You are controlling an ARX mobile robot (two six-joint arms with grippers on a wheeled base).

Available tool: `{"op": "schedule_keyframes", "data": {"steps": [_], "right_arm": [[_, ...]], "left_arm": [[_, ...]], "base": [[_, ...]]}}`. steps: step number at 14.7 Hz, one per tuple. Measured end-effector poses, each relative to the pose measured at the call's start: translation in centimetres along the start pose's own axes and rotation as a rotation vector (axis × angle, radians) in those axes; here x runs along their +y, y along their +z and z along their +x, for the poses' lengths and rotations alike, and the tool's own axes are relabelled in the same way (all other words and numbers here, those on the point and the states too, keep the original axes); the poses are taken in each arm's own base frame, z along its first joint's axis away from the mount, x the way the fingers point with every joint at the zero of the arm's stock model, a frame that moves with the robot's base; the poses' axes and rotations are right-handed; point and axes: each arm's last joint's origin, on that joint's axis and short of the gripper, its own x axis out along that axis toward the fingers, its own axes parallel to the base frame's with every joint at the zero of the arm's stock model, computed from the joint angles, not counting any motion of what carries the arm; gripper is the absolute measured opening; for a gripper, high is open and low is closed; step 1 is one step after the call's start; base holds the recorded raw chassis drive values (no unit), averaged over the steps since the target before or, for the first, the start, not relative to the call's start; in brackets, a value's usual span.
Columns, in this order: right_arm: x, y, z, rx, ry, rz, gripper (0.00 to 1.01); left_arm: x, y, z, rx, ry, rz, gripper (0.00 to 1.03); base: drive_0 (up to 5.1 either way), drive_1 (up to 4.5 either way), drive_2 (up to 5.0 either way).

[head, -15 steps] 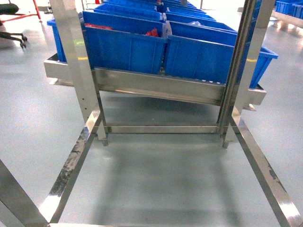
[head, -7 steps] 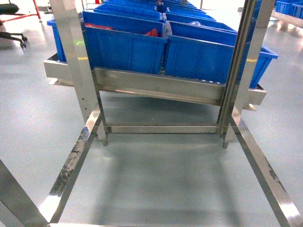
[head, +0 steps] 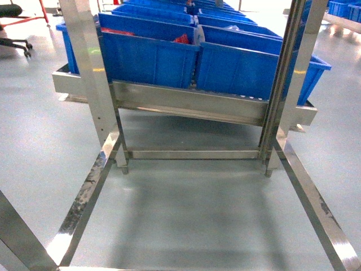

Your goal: Pick capacitor and pack into box

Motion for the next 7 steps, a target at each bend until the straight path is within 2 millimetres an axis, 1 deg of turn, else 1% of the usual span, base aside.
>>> {"op": "schedule_keyframes", "data": {"steps": [7], "right_arm": [[0.00, -0.02, 0.00, 0.002, 0.000, 0.000, 0.98]], "left_arm": [[0.00, -0.04, 0.00, 0.005, -0.001, 0.000, 0.98]], "base": [[0.0, 0.00, 0.0]]}}
